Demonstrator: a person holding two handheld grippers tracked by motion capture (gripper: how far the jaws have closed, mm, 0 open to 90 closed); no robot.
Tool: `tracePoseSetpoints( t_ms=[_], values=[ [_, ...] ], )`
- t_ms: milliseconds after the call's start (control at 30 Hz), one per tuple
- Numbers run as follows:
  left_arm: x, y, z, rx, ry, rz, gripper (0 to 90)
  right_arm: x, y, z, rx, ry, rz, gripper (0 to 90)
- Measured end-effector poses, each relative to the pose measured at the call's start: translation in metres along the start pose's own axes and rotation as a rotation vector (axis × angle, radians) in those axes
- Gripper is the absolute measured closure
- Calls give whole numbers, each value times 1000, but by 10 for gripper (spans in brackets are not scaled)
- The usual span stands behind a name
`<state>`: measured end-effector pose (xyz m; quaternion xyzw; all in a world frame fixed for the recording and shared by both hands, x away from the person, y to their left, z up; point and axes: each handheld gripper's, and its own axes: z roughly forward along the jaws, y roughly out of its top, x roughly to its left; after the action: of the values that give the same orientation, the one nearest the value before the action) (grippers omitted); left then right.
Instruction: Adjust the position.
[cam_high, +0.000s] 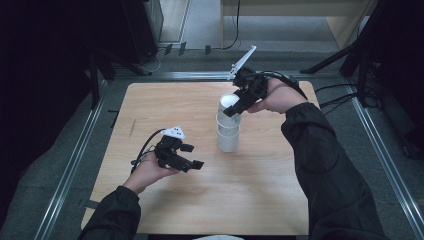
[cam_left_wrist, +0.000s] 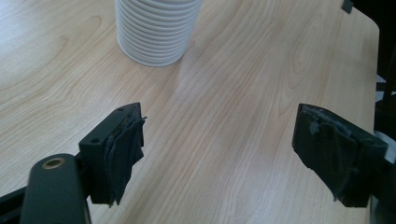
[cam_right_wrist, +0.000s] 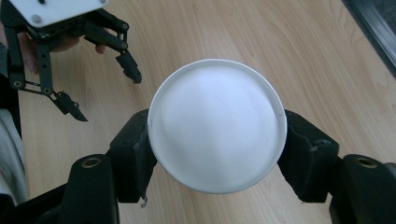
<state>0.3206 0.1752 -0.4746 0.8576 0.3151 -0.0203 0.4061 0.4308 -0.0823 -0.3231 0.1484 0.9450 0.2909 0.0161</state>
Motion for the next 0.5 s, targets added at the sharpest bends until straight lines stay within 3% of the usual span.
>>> tracePoseSetpoints(
  t_ms=[367, 500],
  values=[
    [3, 1, -7, -18, -8, 11, 129, 16, 18, -33, -7, -14, -40, 345],
    [5, 1, -11, -36, -13, 3, 127, 26, 18, -49, -49, 10, -48, 346]
  ],
)
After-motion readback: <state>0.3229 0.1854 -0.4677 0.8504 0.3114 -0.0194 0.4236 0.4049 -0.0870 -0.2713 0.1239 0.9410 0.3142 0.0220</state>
